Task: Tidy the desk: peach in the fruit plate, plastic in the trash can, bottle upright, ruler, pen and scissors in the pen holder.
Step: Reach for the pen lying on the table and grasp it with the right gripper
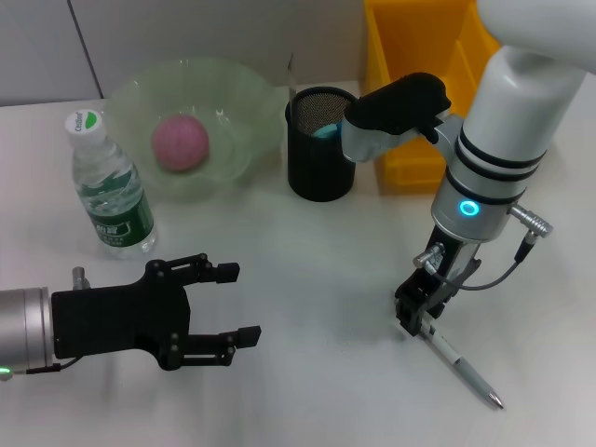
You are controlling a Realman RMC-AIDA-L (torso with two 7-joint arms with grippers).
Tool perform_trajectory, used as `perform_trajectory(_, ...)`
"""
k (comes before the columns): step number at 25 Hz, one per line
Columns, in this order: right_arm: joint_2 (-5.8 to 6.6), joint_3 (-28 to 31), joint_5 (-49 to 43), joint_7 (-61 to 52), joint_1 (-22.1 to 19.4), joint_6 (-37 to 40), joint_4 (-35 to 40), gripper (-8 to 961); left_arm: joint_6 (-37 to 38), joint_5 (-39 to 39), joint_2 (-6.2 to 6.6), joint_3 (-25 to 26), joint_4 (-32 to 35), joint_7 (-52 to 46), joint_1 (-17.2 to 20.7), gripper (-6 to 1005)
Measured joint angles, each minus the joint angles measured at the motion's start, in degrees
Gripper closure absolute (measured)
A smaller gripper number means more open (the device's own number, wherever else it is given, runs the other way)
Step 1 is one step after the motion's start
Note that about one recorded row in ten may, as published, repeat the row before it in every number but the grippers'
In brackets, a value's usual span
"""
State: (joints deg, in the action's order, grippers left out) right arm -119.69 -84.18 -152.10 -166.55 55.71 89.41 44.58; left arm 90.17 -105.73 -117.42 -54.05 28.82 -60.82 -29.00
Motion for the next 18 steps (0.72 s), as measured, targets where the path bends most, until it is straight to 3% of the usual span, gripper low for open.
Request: perform_trajectory(18,-0.01,-0.02,0.06,-0.04,-0.08,-0.16,-0.20,640,0.20,0.00,0.00,0.20,0.00,0.00,-0.02,167)
